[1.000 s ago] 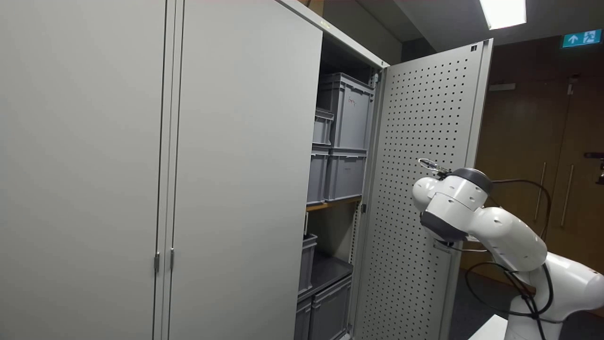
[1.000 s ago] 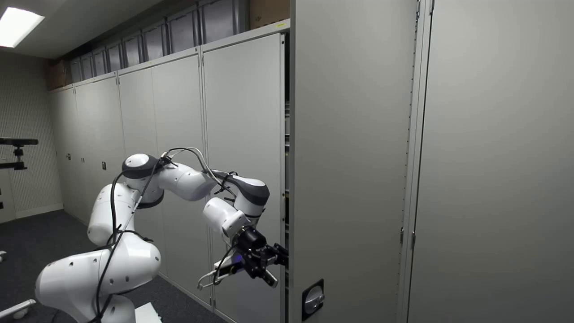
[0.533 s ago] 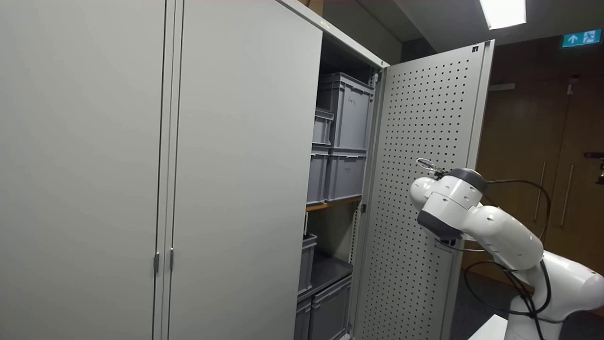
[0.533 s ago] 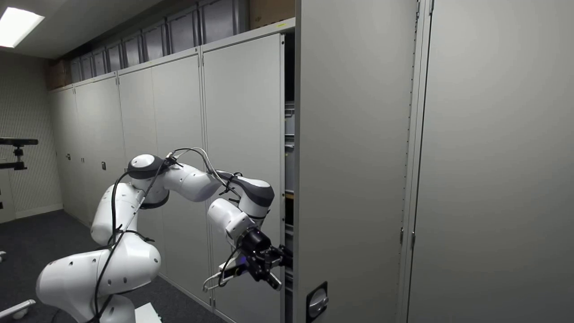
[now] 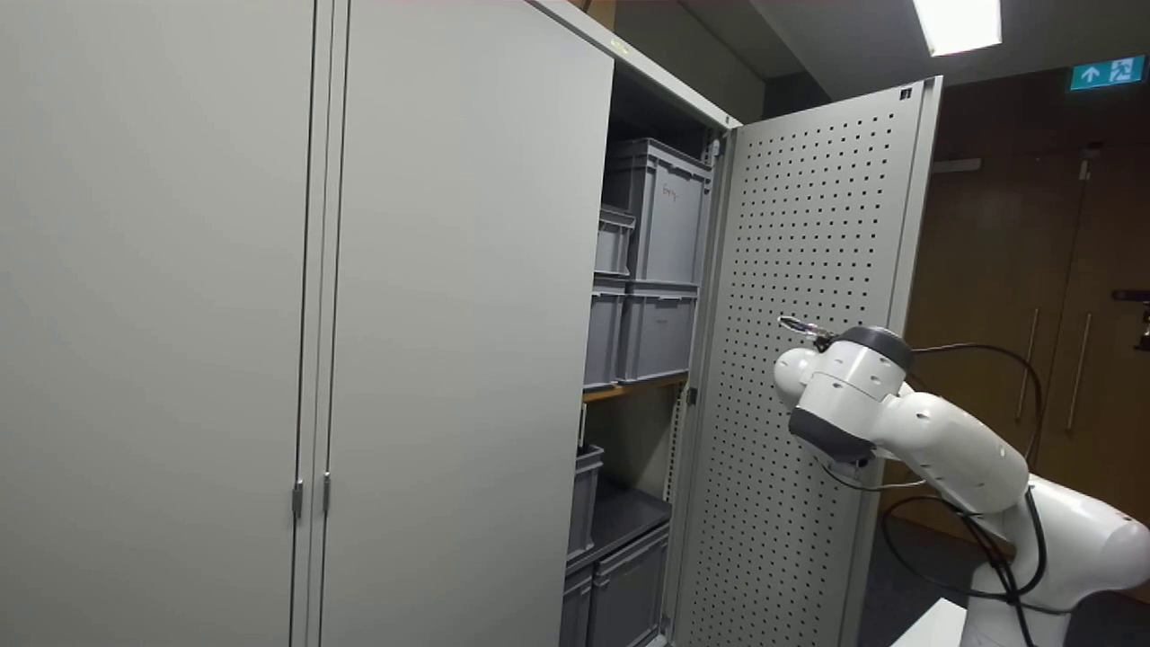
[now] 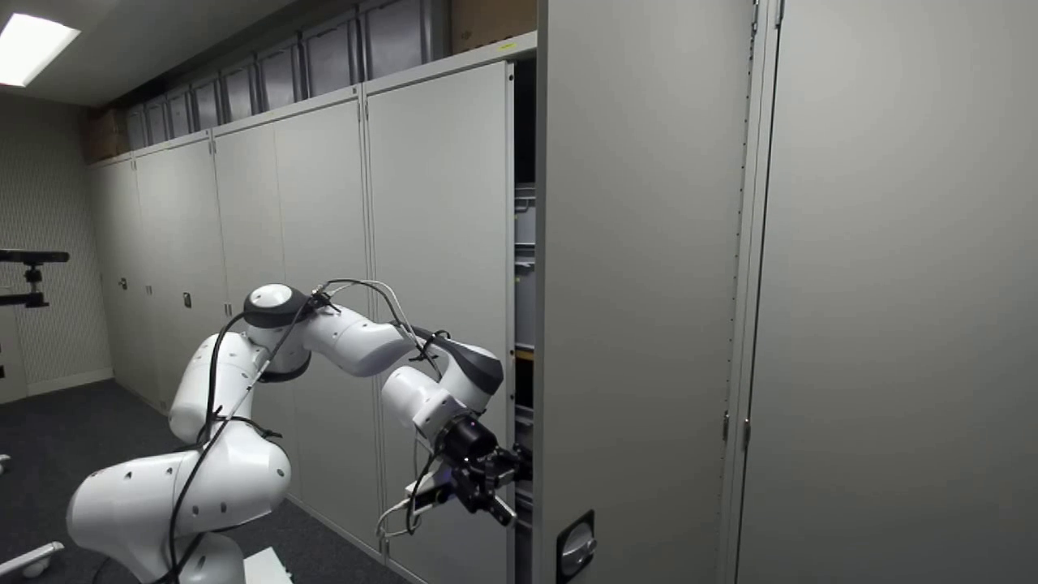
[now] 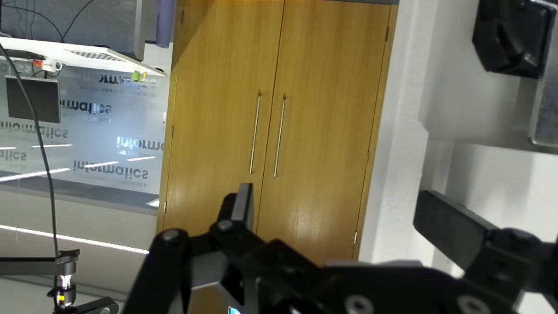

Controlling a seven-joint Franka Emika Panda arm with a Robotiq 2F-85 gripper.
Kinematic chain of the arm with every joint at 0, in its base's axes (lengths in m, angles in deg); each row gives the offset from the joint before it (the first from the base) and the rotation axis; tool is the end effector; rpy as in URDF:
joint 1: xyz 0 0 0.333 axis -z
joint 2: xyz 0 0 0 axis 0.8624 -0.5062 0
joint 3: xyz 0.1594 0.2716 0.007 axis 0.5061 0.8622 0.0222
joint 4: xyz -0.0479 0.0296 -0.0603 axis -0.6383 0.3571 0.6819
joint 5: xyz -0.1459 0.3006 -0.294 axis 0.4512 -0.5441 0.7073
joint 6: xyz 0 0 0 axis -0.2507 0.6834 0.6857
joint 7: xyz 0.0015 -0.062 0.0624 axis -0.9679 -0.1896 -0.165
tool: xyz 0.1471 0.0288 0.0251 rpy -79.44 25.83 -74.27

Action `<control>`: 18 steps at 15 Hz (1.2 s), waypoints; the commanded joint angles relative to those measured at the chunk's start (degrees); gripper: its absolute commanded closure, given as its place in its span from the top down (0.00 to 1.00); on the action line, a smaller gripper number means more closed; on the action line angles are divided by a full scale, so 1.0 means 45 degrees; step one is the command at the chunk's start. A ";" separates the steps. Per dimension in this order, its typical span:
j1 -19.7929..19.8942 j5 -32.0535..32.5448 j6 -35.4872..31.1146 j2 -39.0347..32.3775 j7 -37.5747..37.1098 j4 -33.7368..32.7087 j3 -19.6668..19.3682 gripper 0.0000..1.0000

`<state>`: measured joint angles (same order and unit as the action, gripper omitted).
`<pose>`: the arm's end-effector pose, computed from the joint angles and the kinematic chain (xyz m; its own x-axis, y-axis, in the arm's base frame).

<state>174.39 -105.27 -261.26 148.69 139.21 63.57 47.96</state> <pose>0.3283 -0.3128 0.3476 0.1556 -0.2438 0.9573 -0.9871 -0.0755 0.1412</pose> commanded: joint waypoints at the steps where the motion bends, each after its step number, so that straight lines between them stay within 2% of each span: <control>1: 0.0312 -0.0049 0.0080 0.0387 -0.0297 -0.0430 0.0049 1.00; 5: -0.0461 -0.0131 -0.0009 0.0435 -0.0251 -0.0181 -0.0341 1.00; 8: -0.1731 -0.0324 -0.0015 0.0399 -0.0150 0.0235 -0.0909 1.00; 12: -0.3988 -0.0537 -0.0011 0.0426 -0.0014 0.0472 -0.1763 1.00; 18: -0.7276 -0.0789 -0.0013 0.0367 0.0182 0.0465 -0.2535 1.00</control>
<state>148.25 -107.54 -261.32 150.28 138.35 64.95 39.46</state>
